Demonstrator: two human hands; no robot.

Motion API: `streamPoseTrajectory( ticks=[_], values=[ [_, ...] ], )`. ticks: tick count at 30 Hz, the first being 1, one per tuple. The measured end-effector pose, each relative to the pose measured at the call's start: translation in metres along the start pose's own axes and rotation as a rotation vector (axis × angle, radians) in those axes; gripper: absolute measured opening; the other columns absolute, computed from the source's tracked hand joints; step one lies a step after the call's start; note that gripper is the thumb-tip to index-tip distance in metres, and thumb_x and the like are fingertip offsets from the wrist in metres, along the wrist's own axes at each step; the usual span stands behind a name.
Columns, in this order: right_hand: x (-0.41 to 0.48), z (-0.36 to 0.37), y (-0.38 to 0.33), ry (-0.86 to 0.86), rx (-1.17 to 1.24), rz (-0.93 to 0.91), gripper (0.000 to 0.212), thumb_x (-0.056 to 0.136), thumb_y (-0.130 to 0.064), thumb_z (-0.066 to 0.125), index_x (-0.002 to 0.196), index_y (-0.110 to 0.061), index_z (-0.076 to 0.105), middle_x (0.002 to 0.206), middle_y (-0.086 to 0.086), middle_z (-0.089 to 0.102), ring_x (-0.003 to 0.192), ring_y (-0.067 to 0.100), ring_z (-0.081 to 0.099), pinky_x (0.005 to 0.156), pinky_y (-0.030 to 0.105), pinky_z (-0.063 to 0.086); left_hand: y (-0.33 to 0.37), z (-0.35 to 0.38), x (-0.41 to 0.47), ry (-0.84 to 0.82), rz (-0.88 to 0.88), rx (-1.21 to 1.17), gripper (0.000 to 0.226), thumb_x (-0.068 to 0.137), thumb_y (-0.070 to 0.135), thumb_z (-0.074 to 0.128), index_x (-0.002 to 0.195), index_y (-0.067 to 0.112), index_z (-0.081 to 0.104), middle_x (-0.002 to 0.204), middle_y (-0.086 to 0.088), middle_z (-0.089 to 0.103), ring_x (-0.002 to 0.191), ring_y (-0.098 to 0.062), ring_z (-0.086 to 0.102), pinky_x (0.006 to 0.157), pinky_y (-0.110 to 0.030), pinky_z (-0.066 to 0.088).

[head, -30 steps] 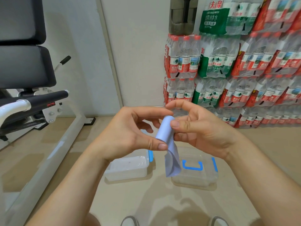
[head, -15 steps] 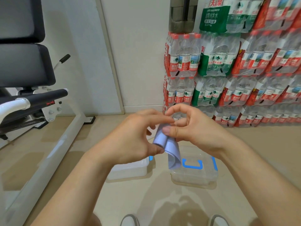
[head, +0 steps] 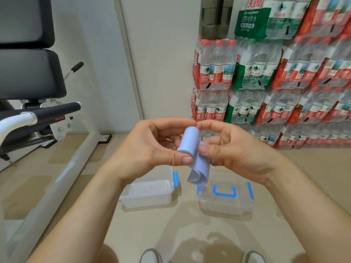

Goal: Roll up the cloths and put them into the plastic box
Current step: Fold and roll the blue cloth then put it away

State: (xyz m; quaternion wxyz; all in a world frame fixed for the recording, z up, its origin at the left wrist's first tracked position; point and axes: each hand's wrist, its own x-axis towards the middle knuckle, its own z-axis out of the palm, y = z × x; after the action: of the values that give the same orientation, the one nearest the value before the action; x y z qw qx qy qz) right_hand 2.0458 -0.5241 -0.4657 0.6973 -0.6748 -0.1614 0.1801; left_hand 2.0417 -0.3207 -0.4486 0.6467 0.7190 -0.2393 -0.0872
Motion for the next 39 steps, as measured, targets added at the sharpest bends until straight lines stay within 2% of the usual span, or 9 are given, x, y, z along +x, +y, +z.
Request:
streamPoseTrajectory(
  ticks=[6,14,18,24,28,31,34,37,39],
  values=[
    [-0.003,-0.005,-0.001,0.036,-0.176,0.025,0.035,0.075,-0.002,0.075,0.103,-0.019,0.065,0.065,0.005,0.061,0.061,0.016,0.051,0.05,0.019,0.041,0.006,-0.006,-0.004,0.001,-0.067,0.267,0.062,0.048,-0.008,0.087,0.097,0.027,0.072,0.077,0.009,0.072,0.074,-0.016,0.06,0.074,-0.028,0.056],
    [-0.001,0.003,-0.002,0.153,-0.348,0.029,0.027,0.081,-0.012,0.072,0.105,-0.021,0.063,0.064,-0.002,0.064,0.063,0.009,0.055,0.062,0.023,0.043,0.012,0.002,-0.005,-0.018,-0.11,0.641,0.062,0.055,0.013,0.09,0.098,0.049,0.064,0.076,0.012,0.069,0.079,-0.005,0.063,0.079,-0.02,0.052],
    [0.001,0.01,-0.001,0.197,-0.534,0.048,0.04,0.076,-0.033,0.076,0.113,-0.033,0.059,0.081,-0.004,0.076,0.078,0.008,0.07,0.08,0.028,0.054,0.012,0.011,-0.004,-0.063,-0.044,0.859,0.056,0.061,0.016,0.087,0.107,0.038,0.065,0.079,0.044,0.056,0.087,-0.002,0.055,0.074,-0.017,0.046],
    [0.001,0.02,0.001,0.212,-0.697,0.037,0.048,0.061,-0.048,0.081,0.102,-0.044,0.057,0.095,-0.01,0.072,0.085,0.008,0.069,0.078,0.038,0.058,0.004,0.007,-0.002,-0.05,0.046,0.971,0.054,0.066,0.013,0.081,0.114,0.032,0.065,0.084,0.029,0.055,0.08,0.004,0.054,0.07,-0.013,0.044],
    [0.006,0.027,0.008,0.348,-0.512,0.016,0.032,0.071,-0.044,0.077,0.093,-0.032,0.057,0.091,0.003,0.073,0.079,0.017,0.072,0.064,0.039,0.06,-0.005,0.009,0.001,-0.041,0.18,1.027,0.041,0.075,0.009,0.068,0.111,0.028,0.066,0.098,0.014,0.058,0.082,-0.001,0.051,0.071,-0.016,0.044],
    [0.007,0.02,0.01,0.373,-0.345,0.048,0.033,0.072,-0.031,0.08,0.096,-0.024,0.058,0.093,0.01,0.074,0.08,0.022,0.073,0.072,0.042,0.059,-0.008,0.009,0.003,-0.026,0.13,0.898,0.061,0.074,0.006,0.07,0.124,0.038,0.059,0.106,0.015,0.055,0.084,-0.002,0.049,0.076,-0.013,0.044],
    [0.005,0.012,0.004,0.326,-0.167,0.044,0.043,0.069,-0.022,0.081,0.102,-0.016,0.055,0.089,0.015,0.073,0.068,0.024,0.07,0.058,0.033,0.052,-0.007,0.006,0.004,0.017,0.014,0.554,0.072,0.068,0.0,0.077,0.118,0.049,0.057,0.101,0.013,0.056,0.075,-0.006,0.049,0.074,-0.017,0.047],
    [0.002,0.01,-0.002,0.258,0.048,0.019,0.041,0.073,-0.013,0.072,0.107,-0.007,0.049,0.079,0.022,0.067,0.047,0.019,0.062,0.039,0.022,0.043,-0.007,0.005,0.004,0.017,-0.054,0.291,0.065,0.063,-0.004,0.082,0.109,0.039,0.066,0.081,0.018,0.06,0.069,-0.007,0.051,0.069,-0.025,0.049],
    [0.0,0.01,-0.004,0.222,0.089,0.011,0.039,0.075,-0.013,0.071,0.107,-0.008,0.05,0.077,0.022,0.066,0.047,0.019,0.061,0.039,0.022,0.044,-0.005,0.007,0.005,0.018,-0.057,0.213,0.061,0.059,-0.005,0.082,0.107,0.031,0.068,0.076,0.017,0.065,0.068,-0.008,0.054,0.067,-0.024,0.051]
  ],
)
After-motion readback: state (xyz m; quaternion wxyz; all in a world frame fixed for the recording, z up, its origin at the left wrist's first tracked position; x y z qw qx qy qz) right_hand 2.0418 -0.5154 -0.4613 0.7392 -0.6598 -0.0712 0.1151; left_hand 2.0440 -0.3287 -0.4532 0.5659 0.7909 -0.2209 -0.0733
